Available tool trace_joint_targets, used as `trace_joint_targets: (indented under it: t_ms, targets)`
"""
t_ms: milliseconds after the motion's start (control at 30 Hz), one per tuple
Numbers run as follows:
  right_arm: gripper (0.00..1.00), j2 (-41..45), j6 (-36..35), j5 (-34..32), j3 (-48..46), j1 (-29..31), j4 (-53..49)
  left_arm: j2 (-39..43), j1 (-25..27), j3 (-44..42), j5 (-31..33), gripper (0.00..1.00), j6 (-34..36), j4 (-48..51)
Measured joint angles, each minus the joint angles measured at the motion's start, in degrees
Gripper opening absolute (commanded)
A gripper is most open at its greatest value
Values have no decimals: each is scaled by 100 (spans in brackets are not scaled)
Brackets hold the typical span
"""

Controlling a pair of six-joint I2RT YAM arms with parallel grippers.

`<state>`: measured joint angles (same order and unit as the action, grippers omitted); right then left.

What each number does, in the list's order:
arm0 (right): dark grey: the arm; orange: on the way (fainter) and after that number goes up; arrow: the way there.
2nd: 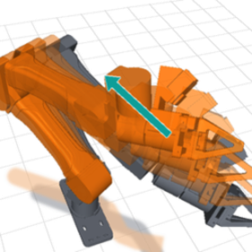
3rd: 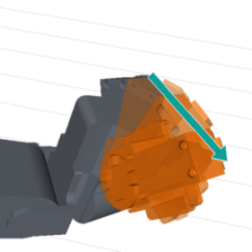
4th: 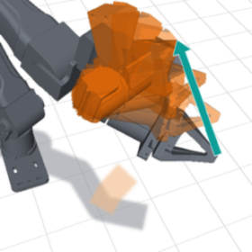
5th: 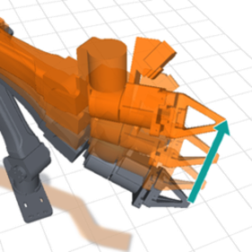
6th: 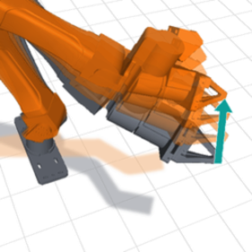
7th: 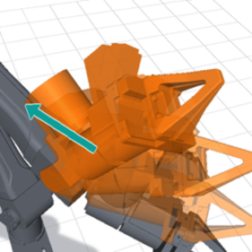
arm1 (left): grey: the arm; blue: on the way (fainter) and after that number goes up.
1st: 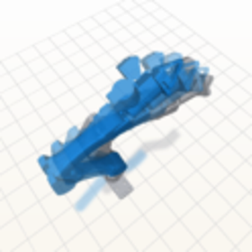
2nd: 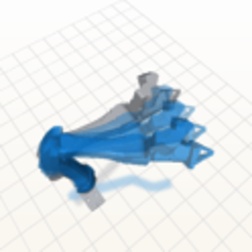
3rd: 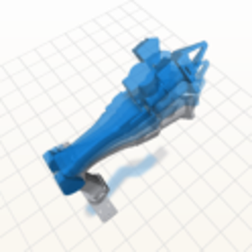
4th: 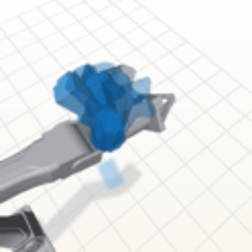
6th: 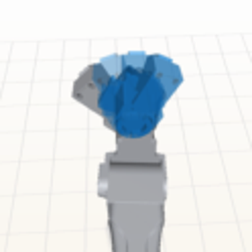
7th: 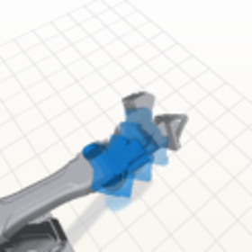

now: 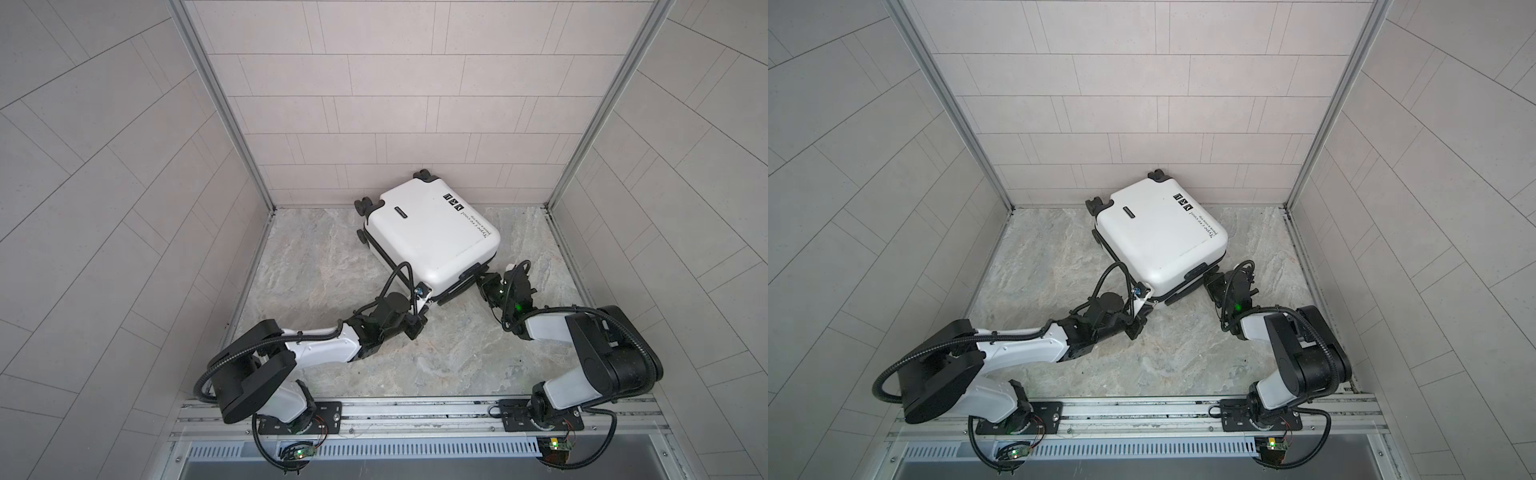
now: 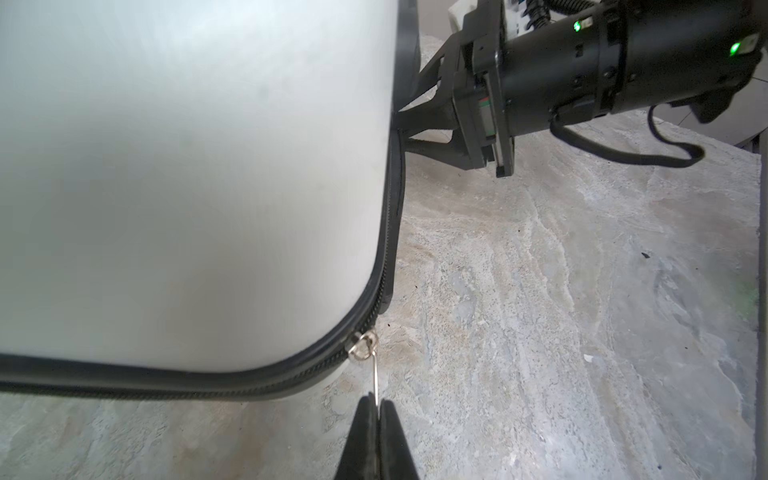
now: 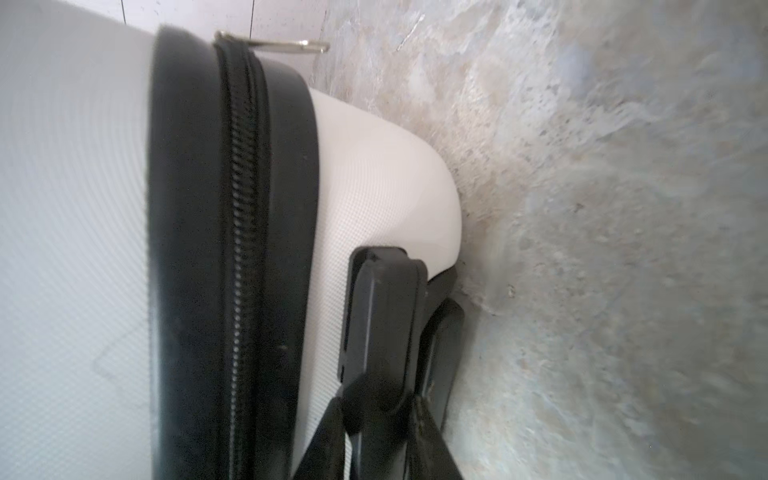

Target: Pack the luggage

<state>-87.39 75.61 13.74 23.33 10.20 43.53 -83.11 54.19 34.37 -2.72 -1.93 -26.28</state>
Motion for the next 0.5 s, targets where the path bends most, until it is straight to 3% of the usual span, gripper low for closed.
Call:
trace_joint_targets:
  t_ms: [500]
  targets:
    - [0,105,203,-713,-22,461,-138,-535,374,398,481,0,-39,-660]
